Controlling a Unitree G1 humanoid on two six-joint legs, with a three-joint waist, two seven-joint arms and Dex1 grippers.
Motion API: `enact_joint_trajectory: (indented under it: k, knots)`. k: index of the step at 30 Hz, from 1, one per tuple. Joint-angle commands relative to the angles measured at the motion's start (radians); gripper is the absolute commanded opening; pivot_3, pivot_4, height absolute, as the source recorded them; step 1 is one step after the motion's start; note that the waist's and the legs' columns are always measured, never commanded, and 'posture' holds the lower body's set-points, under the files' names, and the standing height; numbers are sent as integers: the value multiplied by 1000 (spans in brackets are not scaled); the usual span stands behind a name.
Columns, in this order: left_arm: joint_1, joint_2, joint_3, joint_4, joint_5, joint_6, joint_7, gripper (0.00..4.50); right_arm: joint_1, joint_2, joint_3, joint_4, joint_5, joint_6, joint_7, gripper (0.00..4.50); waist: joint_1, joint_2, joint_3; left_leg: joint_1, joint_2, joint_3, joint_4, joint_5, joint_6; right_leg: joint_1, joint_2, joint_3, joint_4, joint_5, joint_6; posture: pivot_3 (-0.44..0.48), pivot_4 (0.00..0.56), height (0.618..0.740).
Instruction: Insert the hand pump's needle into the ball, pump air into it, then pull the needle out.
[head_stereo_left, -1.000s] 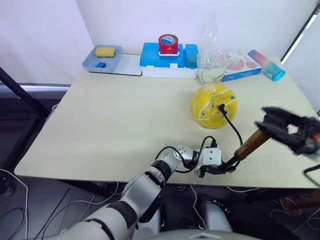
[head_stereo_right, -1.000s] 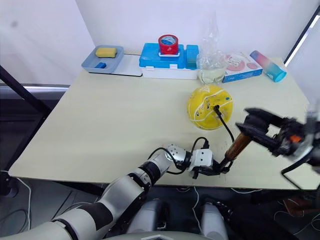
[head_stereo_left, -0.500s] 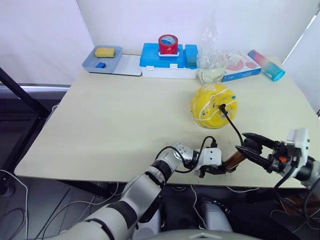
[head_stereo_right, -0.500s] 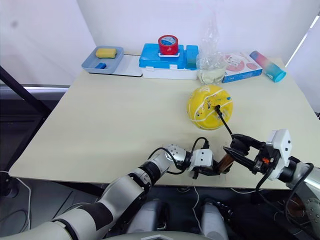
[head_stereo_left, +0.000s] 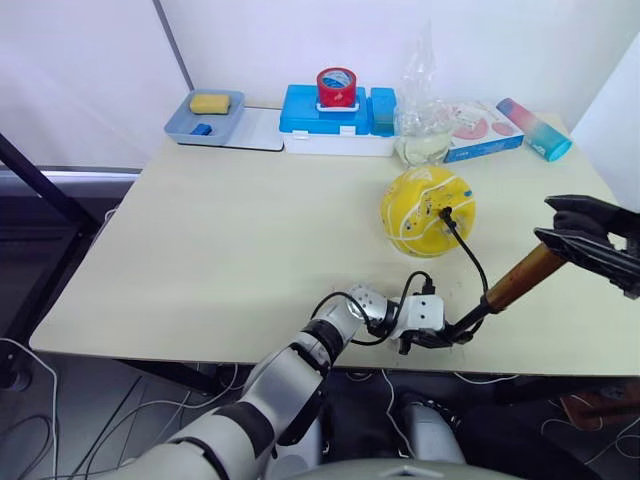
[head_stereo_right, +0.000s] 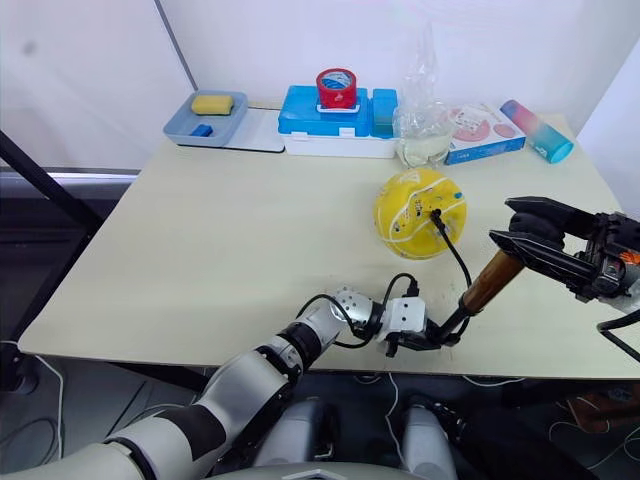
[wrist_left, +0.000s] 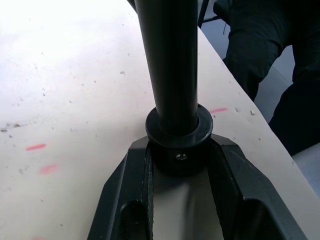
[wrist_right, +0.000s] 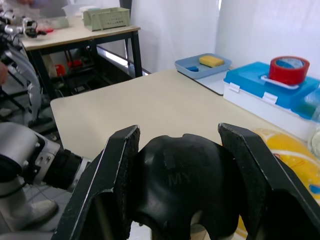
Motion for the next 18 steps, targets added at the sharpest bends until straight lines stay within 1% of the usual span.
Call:
enact_joint_trajectory:
  k: [1,4,6,8,12,15,18]
  knots:
    - [18,-47,-33,41,46,22,-5,1049,-40,0,-69,-23,29,-14,-17,2012,0,0,0,0,0,0,0,0,0,0,0,0,0,0,0,0,150,739]
    - [19,-49,-33,41,46,24,-3,1049,25,60,29,-62,-75,-32,4,2012,0,0,0,-1,0,0,0,0,0,-1,0,0,0,0,0,0,150,739]
    - [20,-50,-32,41,45,26,-2,1049,78,104,103,-73,-179,-68,28,2012,0,-1,-1,0,0,-1,0,0,0,0,1,0,0,0,0,0,150,739]
    - [21,-50,-31,40,44,26,-1,1049,102,144,163,-69,-264,-117,45,2012,-1,-1,-1,1,0,-1,0,0,0,1,1,0,0,0,0,0,150,739]
    - [25,-49,-32,39,44,26,-1,1049,141,226,307,-26,-438,-228,73,2012,-1,-1,-2,2,0,-1,0,0,0,2,1,-1,0,0,0,0,150,739]
    - [26,-51,-32,38,43,26,-1,1049,157,271,391,33,-573,-327,89,2012,-2,-1,-2,2,0,-1,0,0,0,2,1,-1,0,0,0,0,150,739]
    - [26,-53,-33,37,44,25,-3,1048,166,306,430,76,-638,-398,100,2012,-2,-1,-2,2,0,-1,0,0,0,2,1,-1,0,0,0,0,150,739]
